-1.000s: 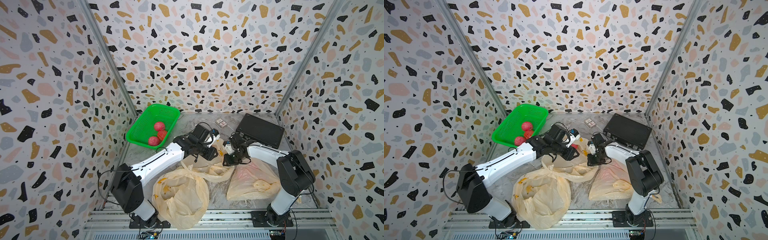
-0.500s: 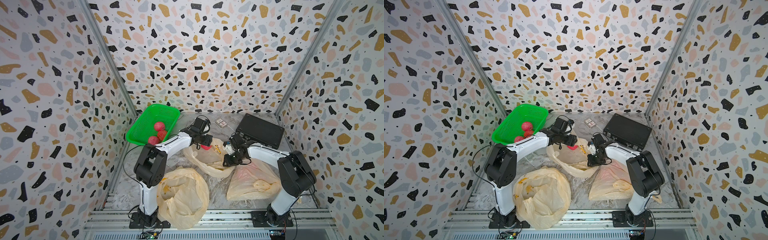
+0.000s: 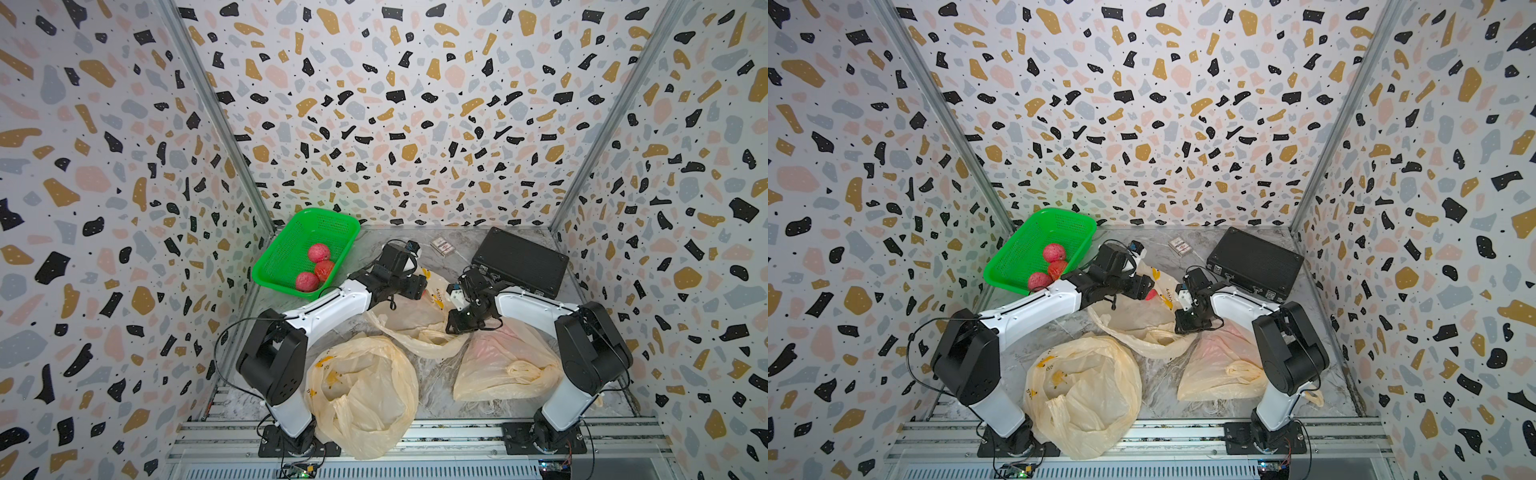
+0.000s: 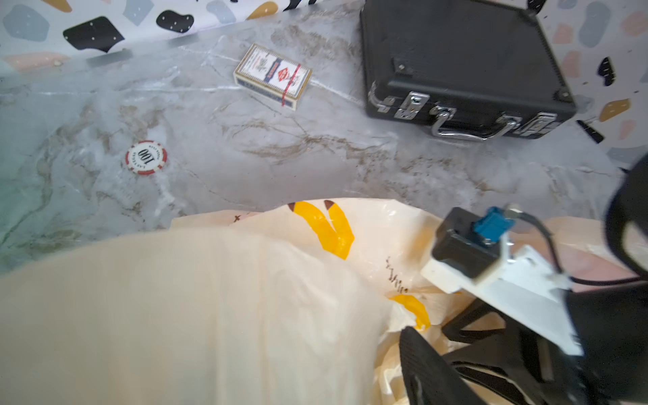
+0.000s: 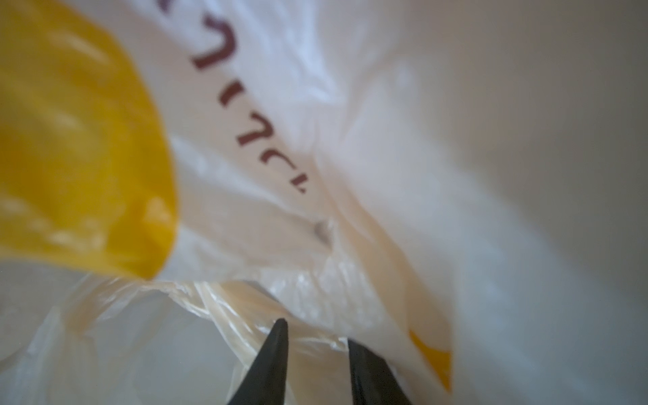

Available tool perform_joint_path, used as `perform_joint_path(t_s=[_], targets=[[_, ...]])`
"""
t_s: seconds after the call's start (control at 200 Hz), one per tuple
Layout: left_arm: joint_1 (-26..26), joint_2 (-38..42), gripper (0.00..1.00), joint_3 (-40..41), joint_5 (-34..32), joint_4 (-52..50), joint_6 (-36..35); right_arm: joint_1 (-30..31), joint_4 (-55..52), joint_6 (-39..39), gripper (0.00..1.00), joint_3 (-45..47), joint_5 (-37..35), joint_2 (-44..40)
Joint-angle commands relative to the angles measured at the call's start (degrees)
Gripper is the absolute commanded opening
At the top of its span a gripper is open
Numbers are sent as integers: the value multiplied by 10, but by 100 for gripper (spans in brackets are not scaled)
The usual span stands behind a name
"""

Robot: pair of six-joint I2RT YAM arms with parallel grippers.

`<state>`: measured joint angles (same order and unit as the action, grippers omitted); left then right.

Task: Untie the knot of a plastic bag & take out the apple
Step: Adjust the plastic bag at the center of the board.

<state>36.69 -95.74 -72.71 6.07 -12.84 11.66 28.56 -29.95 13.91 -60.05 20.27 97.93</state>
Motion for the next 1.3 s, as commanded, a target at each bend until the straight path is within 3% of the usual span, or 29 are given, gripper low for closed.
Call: perform_joint_path(t_s=[0.0,0.155,0.255,0.661,0.746,1.186,1.296], targets=[[6,-1,71,0,27,-48,24,-2,-8,-2,32,-2,4,-1],[8,-28,68,0,28,-86,42,-1,-9,-2,32,-1,2,-3],[8,-43,67,-9,-5,-86,41,-1,-9,-2,33,1,3,-4],[3,-147,92,-68,-107,18,-17,-2,-2,1,33,6,13,-1],[-3,-164,100,-65,-94,66,-21,-1,2,1,33,9,16,0],[-8,-242,100,-51,-25,241,13,0,10,-4,29,16,40,11],[-8,-258,91,-60,0,249,27,0,11,-5,28,14,45,14]])
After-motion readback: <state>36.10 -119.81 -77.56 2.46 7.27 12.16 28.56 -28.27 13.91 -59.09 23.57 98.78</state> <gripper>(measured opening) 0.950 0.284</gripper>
